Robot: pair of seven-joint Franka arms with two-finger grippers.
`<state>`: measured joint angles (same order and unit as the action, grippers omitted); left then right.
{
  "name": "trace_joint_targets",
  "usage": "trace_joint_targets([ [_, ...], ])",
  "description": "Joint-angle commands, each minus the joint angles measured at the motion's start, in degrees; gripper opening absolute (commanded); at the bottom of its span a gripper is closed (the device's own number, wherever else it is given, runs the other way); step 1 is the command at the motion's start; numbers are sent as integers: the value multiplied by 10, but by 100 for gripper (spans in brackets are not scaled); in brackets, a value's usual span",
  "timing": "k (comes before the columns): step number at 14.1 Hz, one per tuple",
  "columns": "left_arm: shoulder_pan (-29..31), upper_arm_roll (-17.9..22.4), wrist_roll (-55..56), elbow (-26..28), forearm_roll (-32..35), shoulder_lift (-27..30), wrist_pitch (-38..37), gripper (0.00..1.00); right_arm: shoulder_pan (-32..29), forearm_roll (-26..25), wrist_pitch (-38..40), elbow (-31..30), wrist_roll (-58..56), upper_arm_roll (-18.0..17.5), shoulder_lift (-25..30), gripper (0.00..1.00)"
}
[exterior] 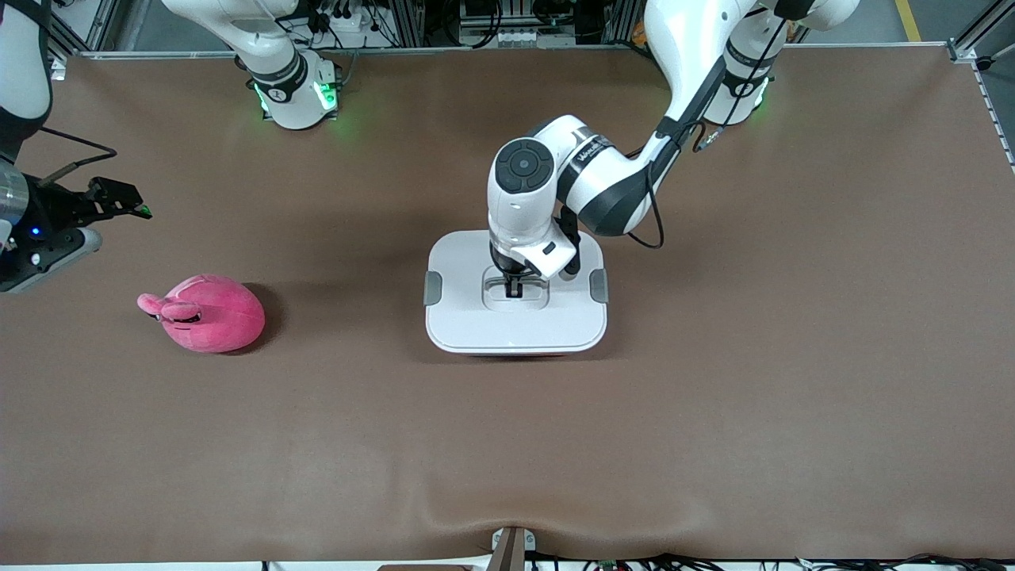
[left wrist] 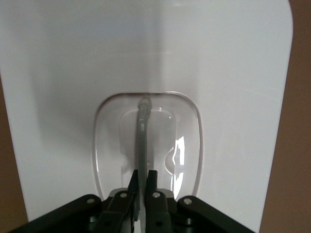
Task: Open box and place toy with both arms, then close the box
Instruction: 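Reach the right gripper to the pink plush toy and grasp it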
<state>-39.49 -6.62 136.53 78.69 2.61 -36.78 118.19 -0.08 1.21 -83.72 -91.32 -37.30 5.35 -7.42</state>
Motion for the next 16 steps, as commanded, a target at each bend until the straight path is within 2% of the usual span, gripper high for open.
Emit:
trace_joint_targets([
  [1, -9, 6, 15, -12, 9, -8, -1, 0, 3, -16, -23, -11, -56, -1, -1, 100],
  [8, -9, 5, 4, -13, 24, -7, -1, 0, 7, -20, -90, -59, -188, -1, -5, 100],
  [16, -10, 2, -28, -13, 25, -7, -1, 0, 3, -29, -162, -59, -337, 0, -71, 100],
])
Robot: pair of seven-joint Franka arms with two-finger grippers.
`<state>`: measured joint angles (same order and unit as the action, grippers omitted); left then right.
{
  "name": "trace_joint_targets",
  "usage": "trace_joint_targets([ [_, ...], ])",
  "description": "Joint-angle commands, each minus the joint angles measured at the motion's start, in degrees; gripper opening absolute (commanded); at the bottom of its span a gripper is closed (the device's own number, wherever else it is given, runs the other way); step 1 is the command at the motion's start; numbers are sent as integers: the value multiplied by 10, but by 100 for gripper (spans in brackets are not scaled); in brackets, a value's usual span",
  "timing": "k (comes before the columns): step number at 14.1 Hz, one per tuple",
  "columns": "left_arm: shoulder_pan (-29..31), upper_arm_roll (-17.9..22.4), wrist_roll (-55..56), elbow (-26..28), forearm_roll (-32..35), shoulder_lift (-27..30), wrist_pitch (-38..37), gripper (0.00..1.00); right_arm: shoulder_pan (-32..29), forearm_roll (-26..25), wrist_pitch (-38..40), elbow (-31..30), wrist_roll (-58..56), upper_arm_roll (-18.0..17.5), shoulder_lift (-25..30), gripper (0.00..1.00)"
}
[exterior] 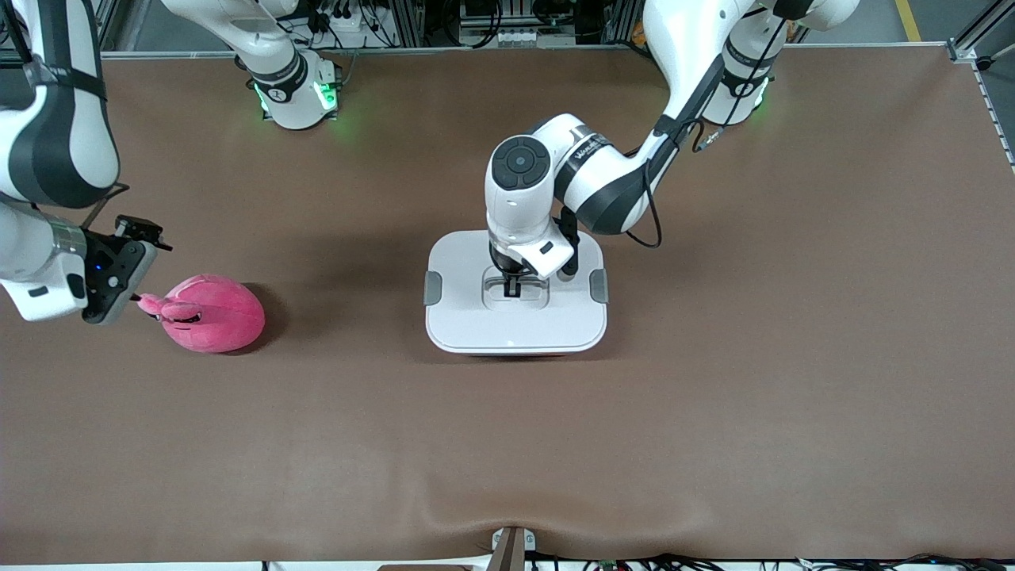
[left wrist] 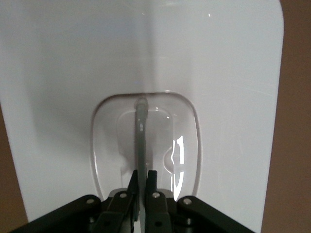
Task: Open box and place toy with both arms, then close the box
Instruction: 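Reach the right gripper to the pink plush toy and grasp it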
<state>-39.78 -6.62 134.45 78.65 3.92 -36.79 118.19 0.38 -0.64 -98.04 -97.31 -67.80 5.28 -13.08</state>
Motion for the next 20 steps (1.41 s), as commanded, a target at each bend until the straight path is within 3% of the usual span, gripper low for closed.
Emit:
trace_joint_targets([
  [1, -7, 2, -7, -12, 13, -7, -1, 0, -2, -16, -33, 1, -52, 1, -23, 100],
  [9, -9, 3, -10, -13, 13, -3, -1, 0, -7, -16, -94, 3, -120, 0, -65, 100],
  [20, -10, 4, -3, -13, 15, 8, -7, 0, -11, -16, -115, -3, -196, 1, -95, 100],
])
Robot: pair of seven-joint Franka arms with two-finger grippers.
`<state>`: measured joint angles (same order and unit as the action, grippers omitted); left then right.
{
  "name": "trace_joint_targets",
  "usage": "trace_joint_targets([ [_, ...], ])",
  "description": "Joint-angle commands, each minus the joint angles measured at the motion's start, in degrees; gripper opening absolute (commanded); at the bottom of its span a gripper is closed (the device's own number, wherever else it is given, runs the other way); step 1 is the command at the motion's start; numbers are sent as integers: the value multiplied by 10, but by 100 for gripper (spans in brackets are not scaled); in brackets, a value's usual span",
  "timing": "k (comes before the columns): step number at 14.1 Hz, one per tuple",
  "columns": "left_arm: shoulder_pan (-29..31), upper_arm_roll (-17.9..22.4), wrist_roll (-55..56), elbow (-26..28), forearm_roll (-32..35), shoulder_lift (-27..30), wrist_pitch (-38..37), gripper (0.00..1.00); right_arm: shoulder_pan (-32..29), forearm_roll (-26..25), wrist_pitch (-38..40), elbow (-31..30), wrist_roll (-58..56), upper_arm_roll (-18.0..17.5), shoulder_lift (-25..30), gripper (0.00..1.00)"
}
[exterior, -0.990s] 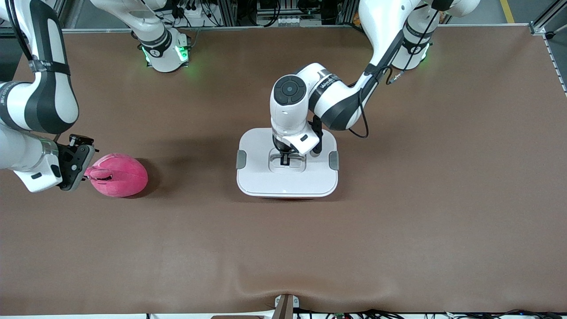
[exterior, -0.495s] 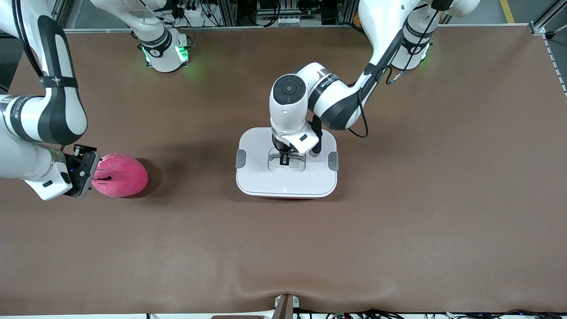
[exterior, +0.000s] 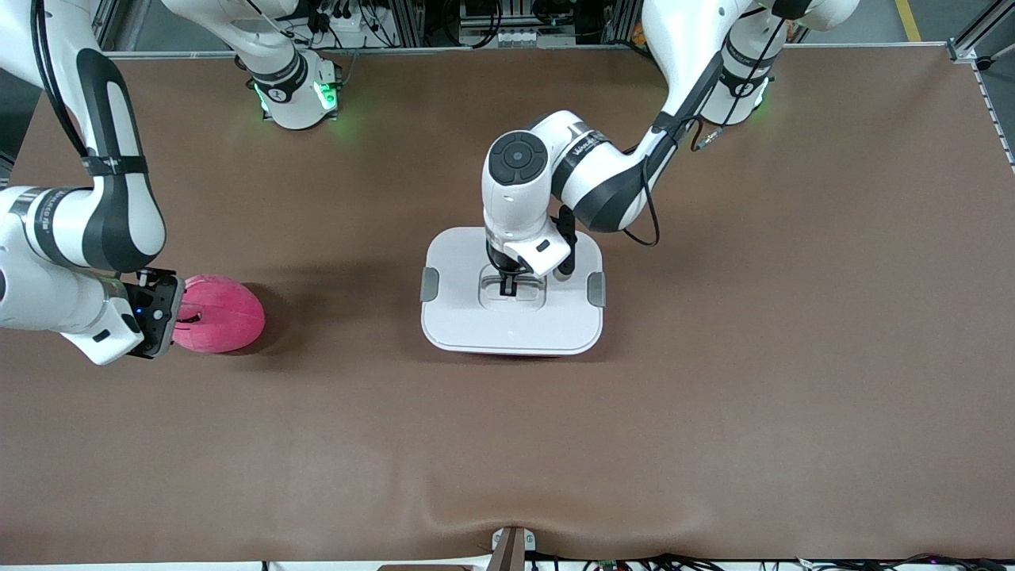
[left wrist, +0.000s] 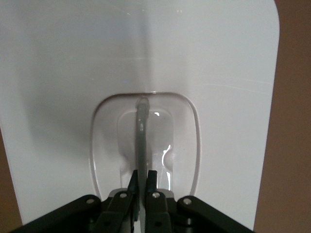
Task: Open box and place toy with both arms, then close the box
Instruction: 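Reach the right gripper to the pink plush toy and grasp it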
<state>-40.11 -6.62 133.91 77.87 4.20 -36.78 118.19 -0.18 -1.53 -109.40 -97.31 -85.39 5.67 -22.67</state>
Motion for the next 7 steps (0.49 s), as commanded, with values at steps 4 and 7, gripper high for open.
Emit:
trace_joint_targets([
  [4, -6, 4, 2, -5, 12, 16, -9, 0, -13, -7, -9, -9, -32, -3, -4, 100],
  [7, -6, 5, 2, -5, 13, 22, -11, 0, -13, -6, -27, -25, -32, -4, -4, 100],
])
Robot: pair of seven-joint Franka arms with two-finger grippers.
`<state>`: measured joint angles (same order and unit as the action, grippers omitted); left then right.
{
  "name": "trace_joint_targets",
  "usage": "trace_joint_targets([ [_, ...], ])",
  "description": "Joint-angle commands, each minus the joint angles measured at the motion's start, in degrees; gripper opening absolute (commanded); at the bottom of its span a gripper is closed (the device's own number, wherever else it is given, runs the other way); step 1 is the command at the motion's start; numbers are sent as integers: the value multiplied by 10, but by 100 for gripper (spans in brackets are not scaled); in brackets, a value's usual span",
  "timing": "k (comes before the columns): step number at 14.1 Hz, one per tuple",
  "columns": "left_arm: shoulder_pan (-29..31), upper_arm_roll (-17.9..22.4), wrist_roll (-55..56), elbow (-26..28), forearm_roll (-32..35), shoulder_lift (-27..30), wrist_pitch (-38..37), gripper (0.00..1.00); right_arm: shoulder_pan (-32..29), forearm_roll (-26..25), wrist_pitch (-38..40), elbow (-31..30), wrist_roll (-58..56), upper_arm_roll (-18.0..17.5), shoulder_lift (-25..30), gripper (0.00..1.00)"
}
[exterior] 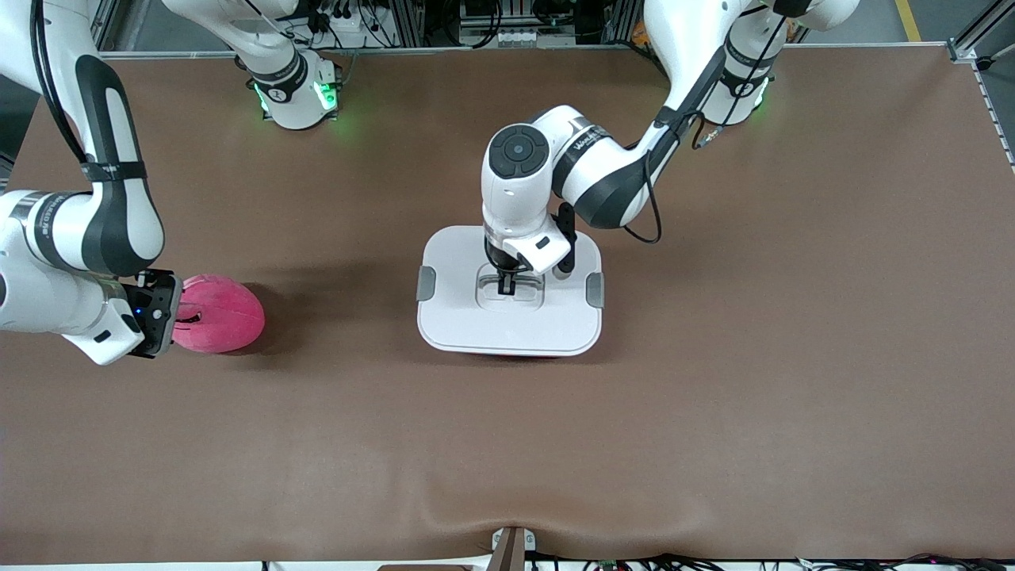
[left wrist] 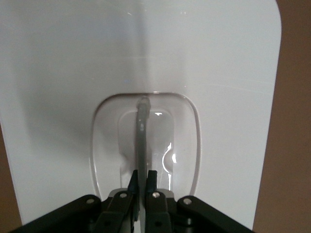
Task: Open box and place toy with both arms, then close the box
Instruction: 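Reach the right gripper to the pink plush toy and grasp it, then lift the lid off with the left gripper while the right gripper lifts the toy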
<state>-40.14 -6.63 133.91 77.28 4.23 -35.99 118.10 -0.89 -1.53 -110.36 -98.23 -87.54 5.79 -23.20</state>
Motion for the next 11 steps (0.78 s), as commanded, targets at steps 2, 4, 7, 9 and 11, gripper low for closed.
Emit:
trace_joint_targets([
  [2, -6, 5, 1, 1, 13, 19, -14, 0, -5, -6, -20, -20, -11, -5, 2, 100],
  [4, -6, 5, 0, 1, 19, 21, -14, 0, -4, -3, -22, -28, -11, -5, 2, 100],
  [7, -5, 6, -1, 1, 21, 33, -17, 0, -5, 0, -34, -41, -11, -5, 3, 100],
  [9, 0, 6, -3, 1, 22, 38, -26, 0, -4, 2, -35, -47, -11, -6, 3, 100],
  [11, 3, 6, -9, 1, 29, 48, -32, 0, -2, 3, -38, -49, -11, -6, 3, 100],
])
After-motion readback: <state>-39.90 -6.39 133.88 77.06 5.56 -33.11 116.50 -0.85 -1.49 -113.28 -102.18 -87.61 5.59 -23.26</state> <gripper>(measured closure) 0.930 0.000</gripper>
